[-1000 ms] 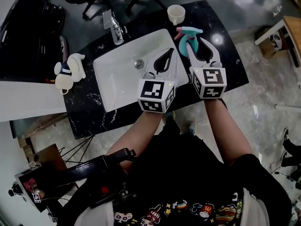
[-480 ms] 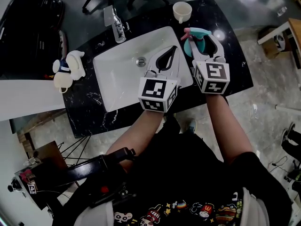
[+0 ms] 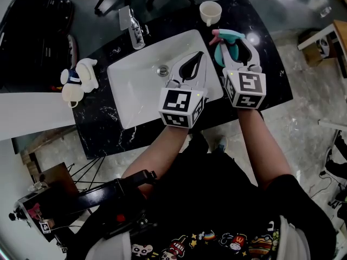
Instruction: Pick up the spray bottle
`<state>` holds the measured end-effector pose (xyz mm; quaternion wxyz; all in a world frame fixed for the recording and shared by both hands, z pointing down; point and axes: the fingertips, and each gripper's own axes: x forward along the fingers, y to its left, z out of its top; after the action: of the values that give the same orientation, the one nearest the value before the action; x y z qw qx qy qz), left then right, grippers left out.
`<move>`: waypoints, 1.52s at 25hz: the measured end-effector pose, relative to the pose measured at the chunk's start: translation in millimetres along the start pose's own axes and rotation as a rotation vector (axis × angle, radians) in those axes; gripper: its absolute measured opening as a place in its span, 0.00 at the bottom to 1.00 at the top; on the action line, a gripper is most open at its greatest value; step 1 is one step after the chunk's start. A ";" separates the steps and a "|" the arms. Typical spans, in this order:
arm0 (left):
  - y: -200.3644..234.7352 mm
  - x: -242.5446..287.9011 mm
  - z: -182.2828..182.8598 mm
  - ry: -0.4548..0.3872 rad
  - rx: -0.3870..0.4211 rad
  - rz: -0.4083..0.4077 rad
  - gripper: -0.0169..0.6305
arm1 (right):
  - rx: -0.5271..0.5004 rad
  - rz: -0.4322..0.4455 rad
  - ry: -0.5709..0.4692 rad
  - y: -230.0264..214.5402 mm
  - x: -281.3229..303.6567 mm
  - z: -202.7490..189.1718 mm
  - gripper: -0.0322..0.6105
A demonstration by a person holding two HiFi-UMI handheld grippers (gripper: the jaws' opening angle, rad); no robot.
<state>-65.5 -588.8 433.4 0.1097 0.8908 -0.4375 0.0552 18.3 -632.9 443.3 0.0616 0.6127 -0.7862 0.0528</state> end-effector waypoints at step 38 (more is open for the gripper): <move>-141.1 -59.1 43.5 -0.116 0.072 -0.010 0.03 | -0.021 0.029 -0.173 -28.9 -196.9 74.2 0.31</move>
<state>10.2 -470.4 358.9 0.0525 0.8981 -0.4363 0.0185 91.5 -463.3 338.5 -0.0008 0.6029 -0.7978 -0.0077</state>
